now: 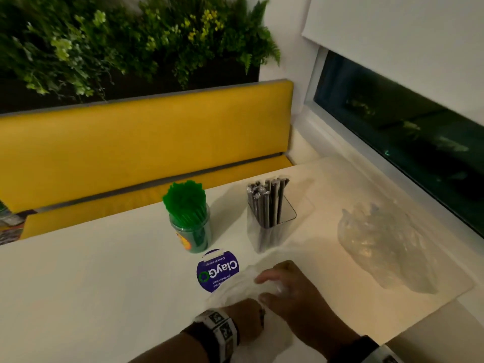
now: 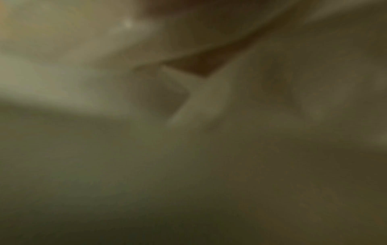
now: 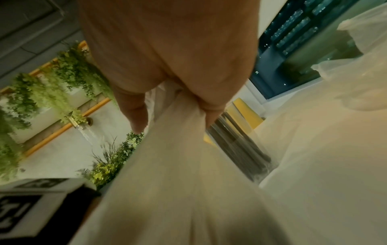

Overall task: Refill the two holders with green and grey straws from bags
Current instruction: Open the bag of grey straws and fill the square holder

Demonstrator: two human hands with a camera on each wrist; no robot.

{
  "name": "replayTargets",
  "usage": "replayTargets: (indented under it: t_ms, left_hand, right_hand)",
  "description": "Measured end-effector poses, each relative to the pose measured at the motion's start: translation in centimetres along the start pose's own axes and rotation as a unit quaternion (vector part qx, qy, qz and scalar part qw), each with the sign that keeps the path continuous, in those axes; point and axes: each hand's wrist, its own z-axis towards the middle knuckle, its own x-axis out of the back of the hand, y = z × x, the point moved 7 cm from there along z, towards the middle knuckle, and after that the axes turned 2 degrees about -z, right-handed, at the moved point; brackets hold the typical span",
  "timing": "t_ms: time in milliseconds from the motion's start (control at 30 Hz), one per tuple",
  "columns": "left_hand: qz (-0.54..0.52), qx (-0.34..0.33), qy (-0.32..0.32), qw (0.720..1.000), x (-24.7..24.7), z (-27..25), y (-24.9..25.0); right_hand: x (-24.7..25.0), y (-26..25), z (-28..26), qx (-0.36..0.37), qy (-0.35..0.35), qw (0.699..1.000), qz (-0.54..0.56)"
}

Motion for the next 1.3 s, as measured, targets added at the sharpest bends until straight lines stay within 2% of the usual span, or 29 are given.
replayTargets:
  t_ms: [133,200,333,467,533,667,733,833,900,933,1000,1067,1100,1133,1200,1267,1300]
  left_hand:
    - [-0.047,-0.08,0.029,0.995,0.9,-1.0,0.2]
    - [-0.098,-0.126,0.073,0.985,2.3,-1.6,0.3]
    - [-0.167,-0.135,0.102,0.971,4.3,-2.6,-0.5]
    - [-0.205,-0.14,0.069,0.966,5.1,-3.0,-0.1]
    - [-0.212,-0.141,0.066,0.965,5.4,-3.2,0.4]
    - [-0.222,-0.195,0.125,0.947,6.9,-4.3,1.0]
    - [-0.295,-0.25,0.157,0.909,8.3,-5.9,1.9]
    - [-0.403,-0.323,0.187,0.835,12.2,-9.3,4.0]
    - [-0.425,-0.361,0.247,0.792,16.2,-11.5,5.1]
    - [-0.439,-0.372,0.289,0.765,18.4,-12.5,5.5]
    - [-0.5,-0.381,0.368,0.686,22.5,-13.4,5.5]
    - [-0.575,-0.371,0.397,0.612,25.2,-12.1,5.1]
    - [-0.597,-0.358,0.404,0.594,26.1,-10.9,4.9]
    - [-0.607,-0.34,0.412,0.588,26.5,-9.5,4.6]
    - [-0.595,-0.29,0.433,0.612,26.7,-6.3,3.8]
    - [-0.57,-0.244,0.432,0.655,25.8,-2.6,3.0]
    - [-0.535,-0.208,0.434,0.694,25.1,-0.9,2.6]
  right_hand:
    - [-0.3,0.2,-0.3,0.012,-0.049,0.986,-0.156]
    - [0.9,0.8,-0.3,0.009,-0.027,0.979,-0.201]
    - [2.6,1.5,-0.1,-0.022,0.064,0.987,-0.143]
    - [1.7,0.8,0.9,-0.015,0.039,0.999,0.007]
    - [2.0,0.9,1.4,-0.005,0.055,0.997,0.06]
    - [3.9,2.9,2.2,-0.027,0.146,0.985,0.089]
    - [4.5,4.6,2.6,-0.046,0.165,0.984,0.043]
    - [4.5,6.0,3.2,-0.081,0.143,0.98,-0.114]
    - [4.3,5.6,3.7,-0.084,0.124,0.968,-0.203]
    - [4.3,5.1,4.1,-0.077,0.123,0.958,-0.247]
    - [4.3,4.0,5.0,-0.068,0.124,0.942,-0.304]
    - [4.4,3.5,5.7,-0.072,0.123,0.933,-0.329]
    - [4.3,3.5,6.0,-0.07,0.117,0.929,-0.343]
    - [4.1,3.3,6.3,-0.066,0.107,0.925,-0.358]
    - [3.9,3.0,6.4,-0.067,0.09,0.928,-0.355]
    - [4.1,2.6,6.3,-0.079,0.077,0.938,-0.33]
    - [4.1,2.6,6.3,-0.085,0.076,0.94,-0.322]
